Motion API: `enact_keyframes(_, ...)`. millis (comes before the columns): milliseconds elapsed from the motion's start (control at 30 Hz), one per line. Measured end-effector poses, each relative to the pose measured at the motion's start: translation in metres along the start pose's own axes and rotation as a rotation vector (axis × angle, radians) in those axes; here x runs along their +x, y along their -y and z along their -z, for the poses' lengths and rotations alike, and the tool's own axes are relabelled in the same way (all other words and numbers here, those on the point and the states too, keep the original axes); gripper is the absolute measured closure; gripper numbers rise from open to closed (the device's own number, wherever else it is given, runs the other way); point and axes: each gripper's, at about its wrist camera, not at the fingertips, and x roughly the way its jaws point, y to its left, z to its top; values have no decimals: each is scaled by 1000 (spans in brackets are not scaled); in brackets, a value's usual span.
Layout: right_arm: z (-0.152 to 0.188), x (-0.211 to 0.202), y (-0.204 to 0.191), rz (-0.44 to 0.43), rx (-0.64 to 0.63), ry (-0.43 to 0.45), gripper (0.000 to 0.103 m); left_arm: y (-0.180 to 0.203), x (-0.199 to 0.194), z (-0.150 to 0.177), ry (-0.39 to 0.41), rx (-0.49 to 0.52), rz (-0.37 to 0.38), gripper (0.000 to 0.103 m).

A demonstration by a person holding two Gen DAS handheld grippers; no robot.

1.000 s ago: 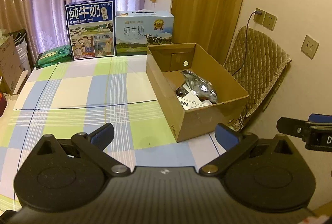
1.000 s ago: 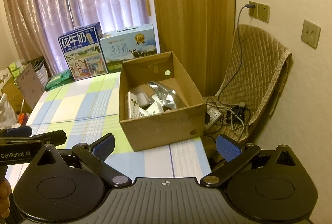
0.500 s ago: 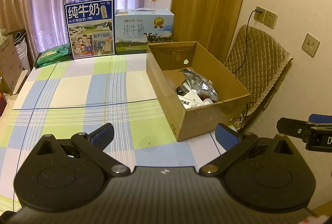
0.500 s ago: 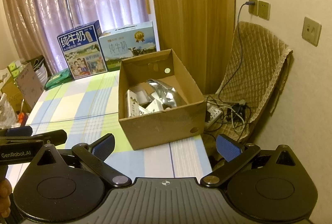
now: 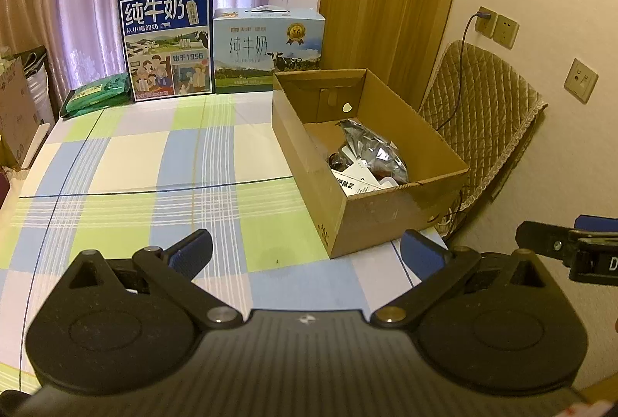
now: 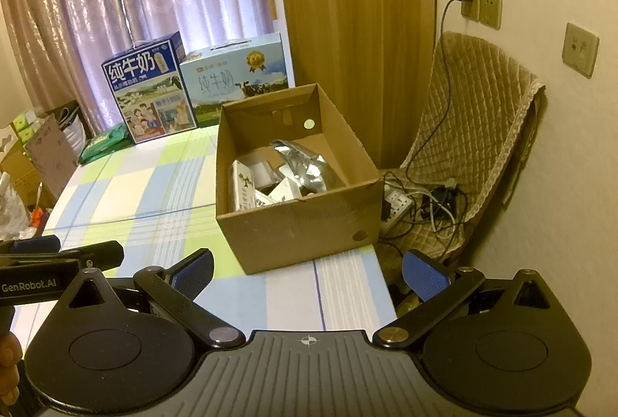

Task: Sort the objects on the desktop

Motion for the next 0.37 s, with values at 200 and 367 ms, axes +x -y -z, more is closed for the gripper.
enact_keyframes(200, 1, 2, -1, 0, -3, -4, 2, -2, 1, 0, 0, -5, -5, 1)
enact_keyframes(367, 2, 3, -3, 0, -3, -7, 2, -4, 2, 2, 0, -4, -10, 1)
